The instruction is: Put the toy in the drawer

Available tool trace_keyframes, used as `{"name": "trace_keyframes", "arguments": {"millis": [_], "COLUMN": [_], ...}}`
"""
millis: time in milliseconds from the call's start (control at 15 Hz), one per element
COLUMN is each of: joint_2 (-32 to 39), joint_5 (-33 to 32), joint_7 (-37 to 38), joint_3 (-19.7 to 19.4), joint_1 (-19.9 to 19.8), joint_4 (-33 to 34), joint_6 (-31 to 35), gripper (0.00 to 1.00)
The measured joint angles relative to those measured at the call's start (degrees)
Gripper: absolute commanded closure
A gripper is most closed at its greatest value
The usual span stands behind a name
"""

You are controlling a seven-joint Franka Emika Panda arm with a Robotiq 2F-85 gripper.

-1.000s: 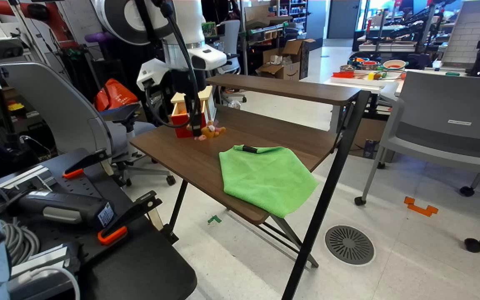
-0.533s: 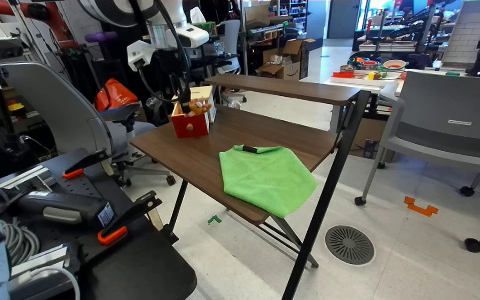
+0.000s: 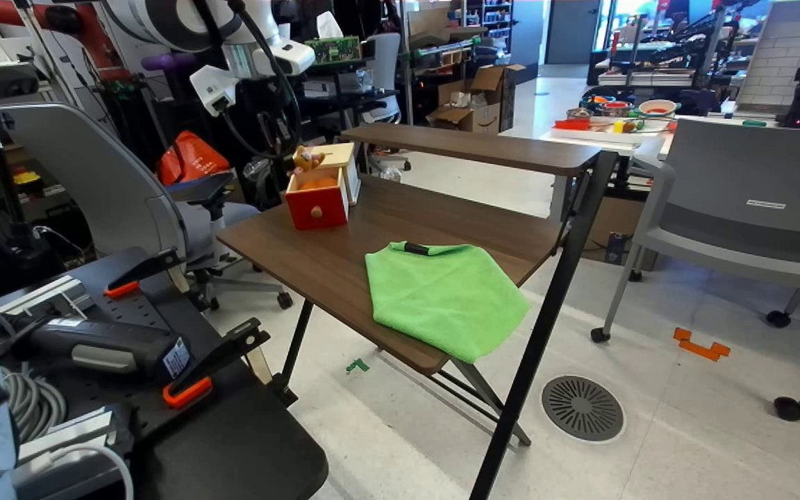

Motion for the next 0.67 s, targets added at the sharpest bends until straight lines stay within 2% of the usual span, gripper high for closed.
{"name": "trace_keyframes", "arguments": {"millis": [467,533,600,667], "joint_2": [6.47,7.32,8.1,8.77], "joint_5": [0.0,0.0,0.0,0.0], "joint_7": [-0.02,-0.04,-0.05,-0.05], "joint_3": [0.83,0.84,0.84,0.84], "joint_1": [0.94,0.94,0.94,0.94], "joint_4": [3.68,4.24,4.72,5.19], "joint_6": [2.88,2.88,2.88,2.88], "gripper": [1.0,0.74,0.73,0.68]}}
